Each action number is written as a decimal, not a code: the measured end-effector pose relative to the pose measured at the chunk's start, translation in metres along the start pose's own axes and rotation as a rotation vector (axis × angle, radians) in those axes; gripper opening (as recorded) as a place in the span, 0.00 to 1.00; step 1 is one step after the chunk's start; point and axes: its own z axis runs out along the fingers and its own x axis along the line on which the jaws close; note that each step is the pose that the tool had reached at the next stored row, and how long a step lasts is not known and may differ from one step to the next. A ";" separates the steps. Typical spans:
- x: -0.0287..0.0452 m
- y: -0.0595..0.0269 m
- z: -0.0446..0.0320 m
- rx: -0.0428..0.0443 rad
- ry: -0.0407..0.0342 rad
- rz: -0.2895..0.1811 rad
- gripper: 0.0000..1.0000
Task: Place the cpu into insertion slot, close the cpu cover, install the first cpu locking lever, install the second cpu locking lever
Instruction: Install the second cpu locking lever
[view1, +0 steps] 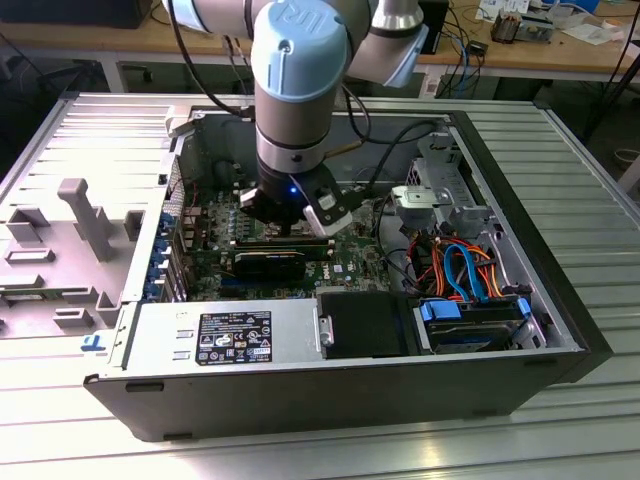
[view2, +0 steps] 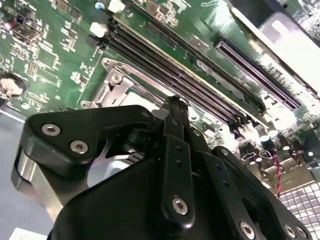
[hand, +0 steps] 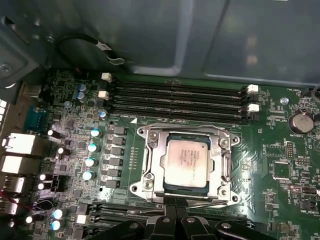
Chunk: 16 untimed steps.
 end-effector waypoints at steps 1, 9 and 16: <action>0.0035 -0.0001 -0.0001 -0.0009 -0.0040 -0.001 0.11; 0.0296 -0.0044 -0.0001 -0.0185 -0.0160 -0.004 0.11; 0.0319 -0.0093 0.0012 -0.0188 -0.0162 -0.004 0.11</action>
